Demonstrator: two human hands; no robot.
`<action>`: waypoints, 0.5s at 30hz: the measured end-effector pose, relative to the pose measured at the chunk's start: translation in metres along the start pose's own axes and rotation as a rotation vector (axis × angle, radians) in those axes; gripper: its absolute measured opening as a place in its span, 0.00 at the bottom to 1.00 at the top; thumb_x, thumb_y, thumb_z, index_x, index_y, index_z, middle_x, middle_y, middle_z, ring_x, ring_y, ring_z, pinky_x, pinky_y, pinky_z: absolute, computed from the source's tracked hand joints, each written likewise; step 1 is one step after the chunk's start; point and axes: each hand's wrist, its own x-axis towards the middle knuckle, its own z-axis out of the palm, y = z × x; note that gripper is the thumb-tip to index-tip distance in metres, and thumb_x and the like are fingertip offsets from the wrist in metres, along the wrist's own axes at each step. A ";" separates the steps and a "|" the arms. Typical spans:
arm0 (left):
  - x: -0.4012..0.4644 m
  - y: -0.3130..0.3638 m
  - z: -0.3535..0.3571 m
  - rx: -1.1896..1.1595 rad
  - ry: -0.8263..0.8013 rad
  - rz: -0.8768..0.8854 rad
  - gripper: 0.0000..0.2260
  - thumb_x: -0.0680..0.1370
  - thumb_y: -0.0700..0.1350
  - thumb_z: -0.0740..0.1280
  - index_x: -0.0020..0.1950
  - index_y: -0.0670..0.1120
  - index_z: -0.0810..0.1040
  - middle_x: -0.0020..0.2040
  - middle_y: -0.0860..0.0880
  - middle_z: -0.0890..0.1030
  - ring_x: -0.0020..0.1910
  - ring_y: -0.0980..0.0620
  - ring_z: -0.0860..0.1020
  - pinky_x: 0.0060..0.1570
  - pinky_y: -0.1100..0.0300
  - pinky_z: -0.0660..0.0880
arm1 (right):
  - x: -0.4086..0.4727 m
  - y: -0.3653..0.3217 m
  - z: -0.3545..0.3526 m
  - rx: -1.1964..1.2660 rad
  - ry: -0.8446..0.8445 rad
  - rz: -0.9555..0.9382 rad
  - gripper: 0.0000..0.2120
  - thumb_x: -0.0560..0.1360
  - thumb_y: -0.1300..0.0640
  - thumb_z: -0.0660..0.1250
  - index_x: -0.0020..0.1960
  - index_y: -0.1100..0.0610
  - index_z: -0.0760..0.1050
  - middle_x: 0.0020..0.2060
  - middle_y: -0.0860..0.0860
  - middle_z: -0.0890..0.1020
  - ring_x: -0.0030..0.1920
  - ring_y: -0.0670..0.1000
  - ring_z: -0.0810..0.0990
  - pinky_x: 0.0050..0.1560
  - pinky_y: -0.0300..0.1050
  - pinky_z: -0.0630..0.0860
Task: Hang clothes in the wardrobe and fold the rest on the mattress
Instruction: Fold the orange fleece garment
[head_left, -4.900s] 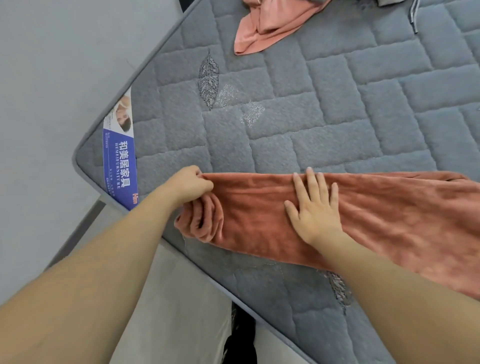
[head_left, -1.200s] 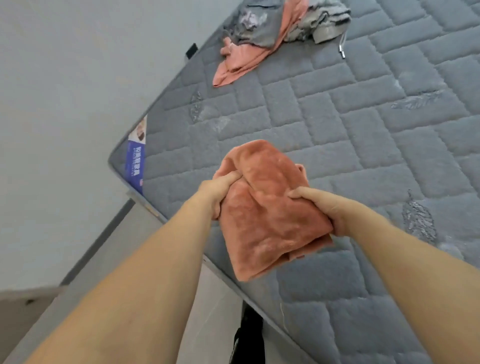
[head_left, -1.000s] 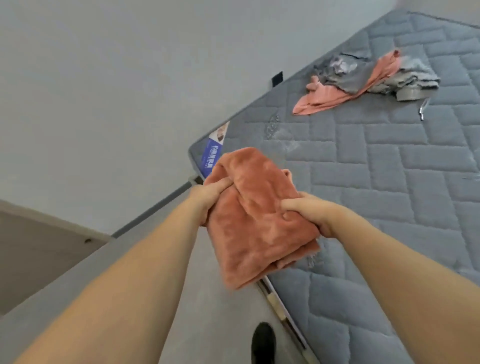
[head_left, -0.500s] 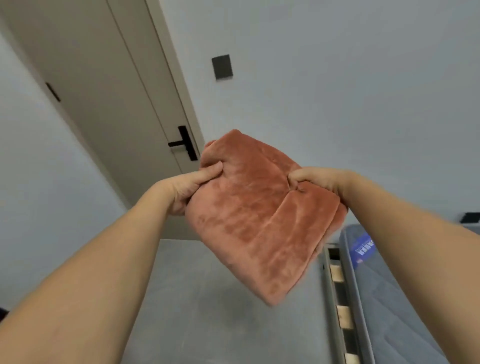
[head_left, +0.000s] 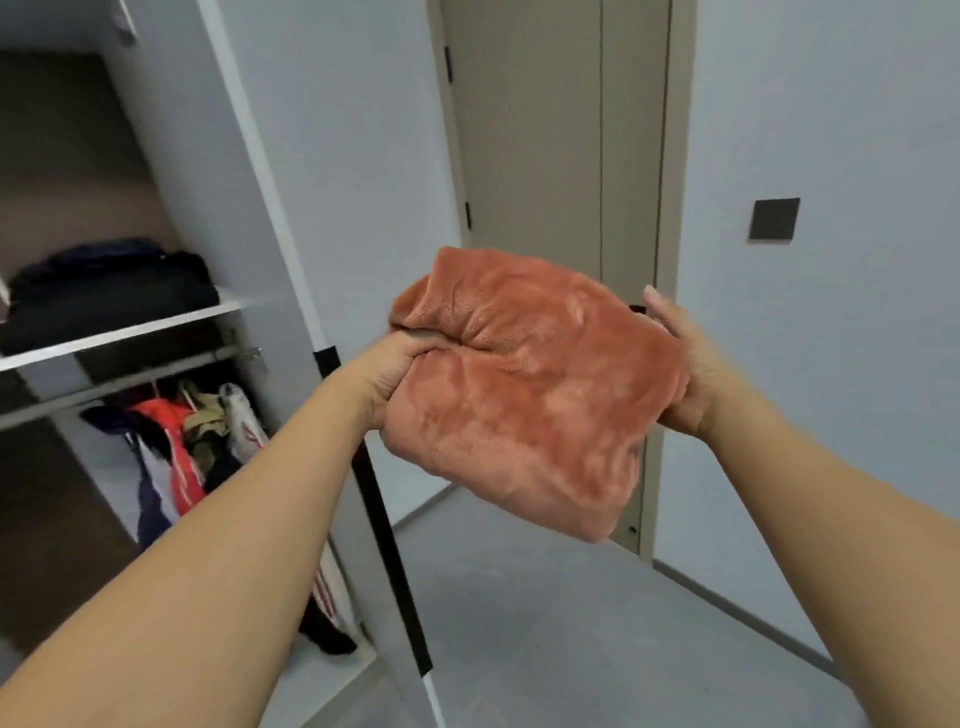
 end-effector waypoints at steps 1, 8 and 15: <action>-0.016 0.005 -0.015 -0.019 0.069 0.037 0.07 0.68 0.41 0.72 0.44 0.42 0.86 0.44 0.42 0.85 0.45 0.45 0.84 0.43 0.53 0.81 | 0.003 0.010 0.017 0.065 -0.049 -0.029 0.25 0.72 0.34 0.69 0.56 0.52 0.84 0.53 0.53 0.85 0.57 0.55 0.83 0.58 0.54 0.78; -0.145 0.050 -0.120 -0.077 0.439 0.249 0.05 0.71 0.43 0.71 0.43 0.45 0.86 0.44 0.44 0.85 0.46 0.45 0.84 0.44 0.54 0.81 | 0.014 0.056 0.195 -0.210 -0.447 0.127 0.40 0.63 0.30 0.74 0.67 0.52 0.75 0.59 0.53 0.83 0.59 0.54 0.82 0.53 0.50 0.80; -0.284 0.082 -0.209 -0.156 0.587 0.412 0.08 0.63 0.41 0.72 0.40 0.43 0.86 0.41 0.45 0.84 0.42 0.46 0.84 0.44 0.51 0.81 | 0.024 0.115 0.372 -0.129 -0.741 0.322 0.42 0.64 0.28 0.72 0.68 0.54 0.76 0.62 0.57 0.81 0.62 0.61 0.80 0.66 0.58 0.73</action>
